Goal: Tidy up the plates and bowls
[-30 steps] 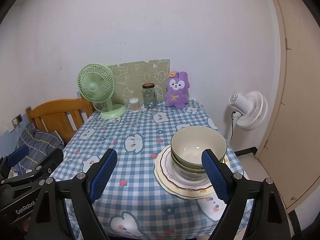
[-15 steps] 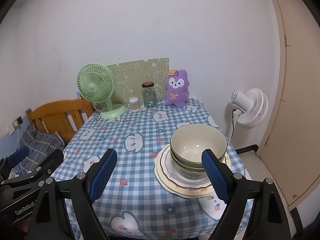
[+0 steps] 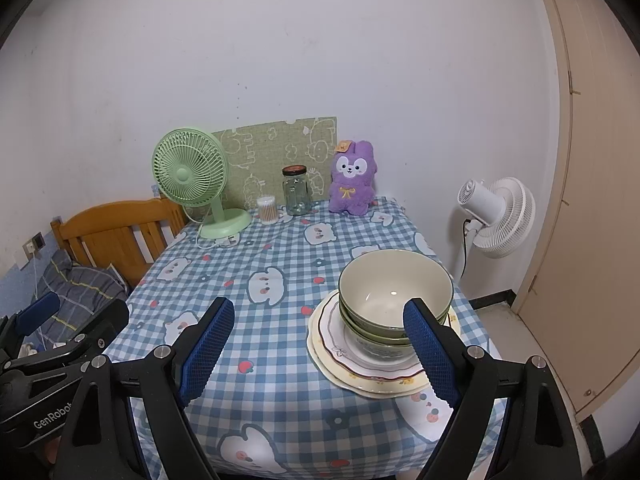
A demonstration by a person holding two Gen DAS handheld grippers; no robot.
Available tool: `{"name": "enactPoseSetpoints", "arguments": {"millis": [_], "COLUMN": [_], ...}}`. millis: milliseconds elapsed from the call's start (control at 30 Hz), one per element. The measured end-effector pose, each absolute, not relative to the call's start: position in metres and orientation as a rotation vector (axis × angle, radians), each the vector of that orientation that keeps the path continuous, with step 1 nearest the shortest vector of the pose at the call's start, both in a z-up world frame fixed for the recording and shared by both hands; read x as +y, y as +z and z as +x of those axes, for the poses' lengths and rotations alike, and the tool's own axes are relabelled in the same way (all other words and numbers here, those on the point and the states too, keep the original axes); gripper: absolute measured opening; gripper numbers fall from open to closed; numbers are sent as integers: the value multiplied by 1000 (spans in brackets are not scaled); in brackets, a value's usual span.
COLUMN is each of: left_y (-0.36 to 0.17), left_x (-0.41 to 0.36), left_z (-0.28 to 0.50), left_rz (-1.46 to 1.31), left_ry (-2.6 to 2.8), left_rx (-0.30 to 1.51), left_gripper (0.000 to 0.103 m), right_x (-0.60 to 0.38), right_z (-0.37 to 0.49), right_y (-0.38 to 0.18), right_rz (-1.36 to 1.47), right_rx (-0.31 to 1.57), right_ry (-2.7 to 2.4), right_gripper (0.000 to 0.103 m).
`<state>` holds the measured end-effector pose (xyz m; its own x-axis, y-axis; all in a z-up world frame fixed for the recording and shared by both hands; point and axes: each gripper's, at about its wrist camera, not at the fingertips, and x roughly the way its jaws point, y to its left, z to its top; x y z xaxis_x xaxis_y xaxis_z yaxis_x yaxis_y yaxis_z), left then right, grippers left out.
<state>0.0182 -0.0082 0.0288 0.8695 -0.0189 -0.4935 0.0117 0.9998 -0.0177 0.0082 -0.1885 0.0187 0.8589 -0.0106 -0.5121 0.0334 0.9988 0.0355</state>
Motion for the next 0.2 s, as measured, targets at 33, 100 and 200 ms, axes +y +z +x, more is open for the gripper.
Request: {"name": "enactPoseSetpoints", "arguments": {"millis": [33,100,200], "left_y": [29,29,28], "left_x": [-8,-8,-8], "left_z": [18,19,19], "left_rz": [-15,-11,-13], "left_ry": [-14,-10,-12], "left_rx": [515,509,512], "left_gripper": [103,103,103], "right_x": [-188,-188,-188], "right_z": [9,10,11], "right_y": [19,18,18], "right_rz": [42,41,41], "right_rx": [538,540,544], "right_ry": [-24,-25,-27], "right_gripper": [88,88,88]}}
